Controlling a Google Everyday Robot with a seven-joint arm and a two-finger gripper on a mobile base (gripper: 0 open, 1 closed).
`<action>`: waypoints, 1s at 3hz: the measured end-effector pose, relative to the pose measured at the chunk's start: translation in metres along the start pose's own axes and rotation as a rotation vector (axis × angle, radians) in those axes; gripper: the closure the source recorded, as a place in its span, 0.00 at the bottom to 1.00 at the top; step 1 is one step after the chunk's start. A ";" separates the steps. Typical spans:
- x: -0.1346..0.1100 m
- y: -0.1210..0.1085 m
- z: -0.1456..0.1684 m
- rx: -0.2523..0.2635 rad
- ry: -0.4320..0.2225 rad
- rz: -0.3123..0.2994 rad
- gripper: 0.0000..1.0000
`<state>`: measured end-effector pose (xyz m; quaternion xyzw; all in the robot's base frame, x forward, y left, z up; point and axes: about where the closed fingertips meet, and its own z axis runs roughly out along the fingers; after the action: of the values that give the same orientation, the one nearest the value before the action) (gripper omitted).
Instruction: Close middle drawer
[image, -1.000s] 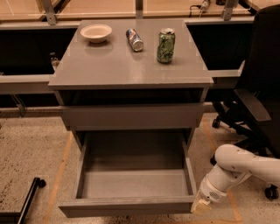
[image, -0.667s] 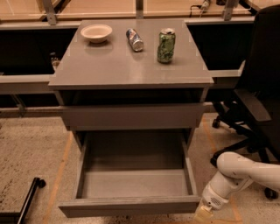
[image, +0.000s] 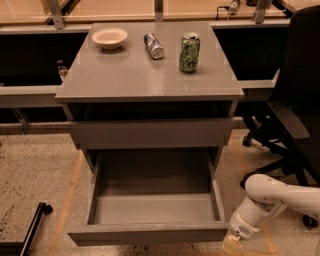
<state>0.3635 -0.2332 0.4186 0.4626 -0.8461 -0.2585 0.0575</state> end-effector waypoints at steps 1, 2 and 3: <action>-0.020 -0.014 -0.001 0.033 0.000 -0.044 1.00; -0.020 -0.013 -0.001 0.032 0.000 -0.045 1.00; -0.060 -0.034 -0.026 0.084 -0.044 -0.148 1.00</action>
Offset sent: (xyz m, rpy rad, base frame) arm 0.1989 0.0550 0.0122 0.0718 -0.3311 0.2183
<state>0.4317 -0.2093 0.4325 0.5201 -0.8207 -0.2365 0.0005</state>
